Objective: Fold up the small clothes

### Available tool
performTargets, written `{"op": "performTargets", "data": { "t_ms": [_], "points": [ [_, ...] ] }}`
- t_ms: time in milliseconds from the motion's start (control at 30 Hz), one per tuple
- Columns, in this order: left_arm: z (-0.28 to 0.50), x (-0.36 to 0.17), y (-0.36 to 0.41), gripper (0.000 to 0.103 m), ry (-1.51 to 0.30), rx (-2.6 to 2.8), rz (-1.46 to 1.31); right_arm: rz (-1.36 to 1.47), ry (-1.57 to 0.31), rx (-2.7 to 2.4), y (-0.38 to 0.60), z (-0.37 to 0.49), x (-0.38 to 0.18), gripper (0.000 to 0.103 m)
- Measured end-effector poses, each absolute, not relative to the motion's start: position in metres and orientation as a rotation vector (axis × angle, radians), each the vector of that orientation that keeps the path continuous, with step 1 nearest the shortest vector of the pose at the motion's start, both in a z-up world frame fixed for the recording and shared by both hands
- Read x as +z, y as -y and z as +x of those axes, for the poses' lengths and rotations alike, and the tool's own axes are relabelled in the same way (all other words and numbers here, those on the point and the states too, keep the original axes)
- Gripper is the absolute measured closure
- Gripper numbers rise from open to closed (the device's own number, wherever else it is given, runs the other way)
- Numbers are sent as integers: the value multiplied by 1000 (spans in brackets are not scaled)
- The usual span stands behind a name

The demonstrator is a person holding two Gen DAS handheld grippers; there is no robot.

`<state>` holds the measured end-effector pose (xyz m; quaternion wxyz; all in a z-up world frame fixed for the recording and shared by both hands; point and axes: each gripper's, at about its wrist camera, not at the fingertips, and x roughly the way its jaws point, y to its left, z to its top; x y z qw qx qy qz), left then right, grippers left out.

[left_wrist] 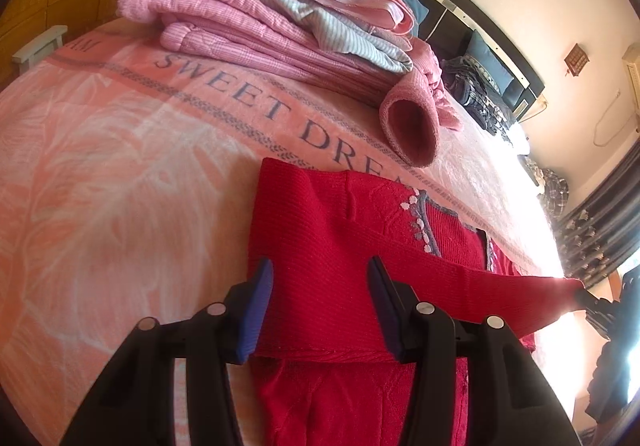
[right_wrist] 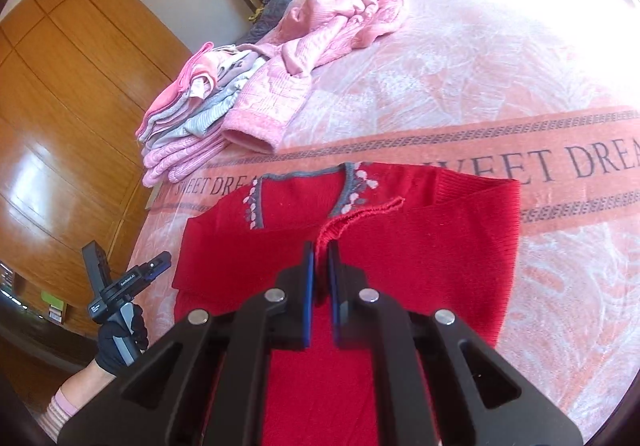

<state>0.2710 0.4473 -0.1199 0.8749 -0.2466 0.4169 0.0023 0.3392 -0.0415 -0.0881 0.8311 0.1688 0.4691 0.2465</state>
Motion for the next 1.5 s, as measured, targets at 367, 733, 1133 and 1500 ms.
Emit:
{"op": "performTargets", "data": {
  "t_ms": [367,733,1133,1500],
  "points": [
    [284,-148,-409,51,-971,30,-406,358,-1180,388,94,339,-165,91],
    [288,-116,-384,46,-899,-60,-355,490,-1158,389,114,351,-162,83],
    [289,-144,-385,46,-974,-52,-349,387,-1138,344,89,359,-164,98],
    [282,-135,-380,40,-1006,-67,-335,378,-1166,287,98,350,-163,91]
  ]
}}
